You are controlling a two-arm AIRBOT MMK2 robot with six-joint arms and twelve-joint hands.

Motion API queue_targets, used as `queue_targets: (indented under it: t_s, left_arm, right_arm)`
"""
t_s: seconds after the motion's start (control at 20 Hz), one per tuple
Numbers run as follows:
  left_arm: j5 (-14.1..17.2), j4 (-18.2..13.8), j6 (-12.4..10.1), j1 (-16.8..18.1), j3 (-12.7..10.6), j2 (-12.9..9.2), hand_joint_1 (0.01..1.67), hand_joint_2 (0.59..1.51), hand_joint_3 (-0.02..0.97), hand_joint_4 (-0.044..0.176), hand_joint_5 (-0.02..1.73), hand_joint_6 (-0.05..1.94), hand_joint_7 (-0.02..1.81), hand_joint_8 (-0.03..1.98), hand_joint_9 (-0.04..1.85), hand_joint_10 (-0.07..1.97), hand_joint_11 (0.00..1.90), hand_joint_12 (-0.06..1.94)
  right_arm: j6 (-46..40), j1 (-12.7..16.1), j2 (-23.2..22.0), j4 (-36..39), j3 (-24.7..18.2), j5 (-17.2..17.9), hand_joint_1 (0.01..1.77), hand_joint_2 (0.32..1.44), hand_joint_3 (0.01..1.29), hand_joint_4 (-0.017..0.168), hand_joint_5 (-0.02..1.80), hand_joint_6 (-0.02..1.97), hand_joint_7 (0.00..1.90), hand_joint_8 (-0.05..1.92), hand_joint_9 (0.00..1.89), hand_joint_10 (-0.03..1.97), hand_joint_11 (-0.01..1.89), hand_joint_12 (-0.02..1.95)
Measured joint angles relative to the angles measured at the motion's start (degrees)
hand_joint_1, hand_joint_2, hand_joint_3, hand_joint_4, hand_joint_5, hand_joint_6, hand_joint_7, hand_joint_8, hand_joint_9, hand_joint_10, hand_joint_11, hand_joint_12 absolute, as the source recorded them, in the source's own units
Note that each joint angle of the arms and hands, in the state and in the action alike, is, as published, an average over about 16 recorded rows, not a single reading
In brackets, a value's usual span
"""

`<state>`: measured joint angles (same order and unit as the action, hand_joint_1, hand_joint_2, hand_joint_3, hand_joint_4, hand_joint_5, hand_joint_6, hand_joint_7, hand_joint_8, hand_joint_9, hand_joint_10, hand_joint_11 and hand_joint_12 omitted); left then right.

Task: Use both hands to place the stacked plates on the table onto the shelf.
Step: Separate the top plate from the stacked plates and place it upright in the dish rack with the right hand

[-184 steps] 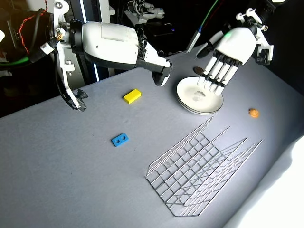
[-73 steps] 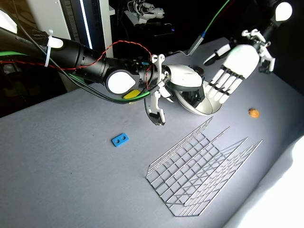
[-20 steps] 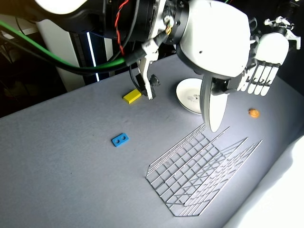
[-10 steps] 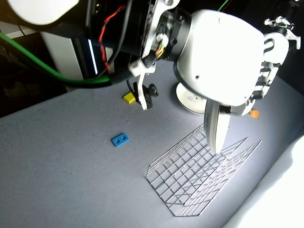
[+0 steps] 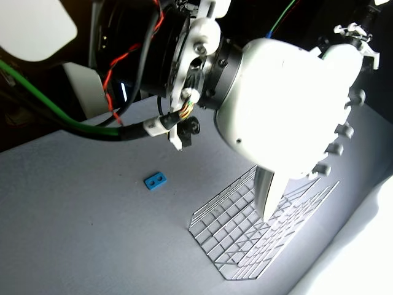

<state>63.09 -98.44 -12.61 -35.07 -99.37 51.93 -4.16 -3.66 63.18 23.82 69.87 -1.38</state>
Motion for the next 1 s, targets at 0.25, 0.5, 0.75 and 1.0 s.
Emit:
queue_targets:
  t_s: [0.25, 0.5, 0.75, 1.0]
  left_arm:
    - [-0.4, -1.0, 0.6, -0.9, 1.6, 0.8, 0.02, 1.148, 0.021, 0.007, 0.07, 0.01, 0.03, 0.0, 0.02, 0.02, 0.02, 0.01]
    - [-1.3, -1.4, 0.9, -1.9, 2.2, 1.8, 0.02, 1.149, 0.021, 0.007, 0.07, 0.01, 0.04, 0.0, 0.02, 0.02, 0.02, 0.01]
    - [-2.4, -1.1, 0.8, -2.9, 1.9, 2.5, 0.02, 1.151, 0.021, 0.007, 0.07, 0.01, 0.04, -0.01, 0.02, 0.02, 0.02, 0.01]
    - [-3.0, -0.8, 0.7, -3.8, 1.6, 2.9, 0.02, 1.153, 0.021, 0.007, 0.07, 0.01, 0.04, -0.01, 0.02, 0.02, 0.02, 0.01]
  right_arm:
    - [0.2, -1.9, 1.5, -3.1, 3.7, 1.2, 1.35, 1.06, 0.02, -0.003, 0.92, 0.95, 1.05, 0.8, 1.12, 0.75, 0.92, 0.98]
    - [0.2, -4.6, 3.6, -5.4, 7.3, 3.2, 1.35, 1.07, 0.02, -0.002, 0.94, 0.97, 1.08, 0.78, 1.14, 0.68, 0.92, 0.98]
    - [0.1, -7.4, 5.8, -7.2, 10.4, 5.6, 1.35, 1.07, 0.02, -0.002, 0.95, 0.95, 1.09, 0.76, 1.14, 0.75, 0.91, 0.96]
    - [0.0, -9.0, 7.0, -8.3, 12.4, 7.2, 1.35, 1.07, 0.02, -0.002, 0.96, 0.95, 1.09, 0.77, 1.15, 0.74, 0.91, 0.94]
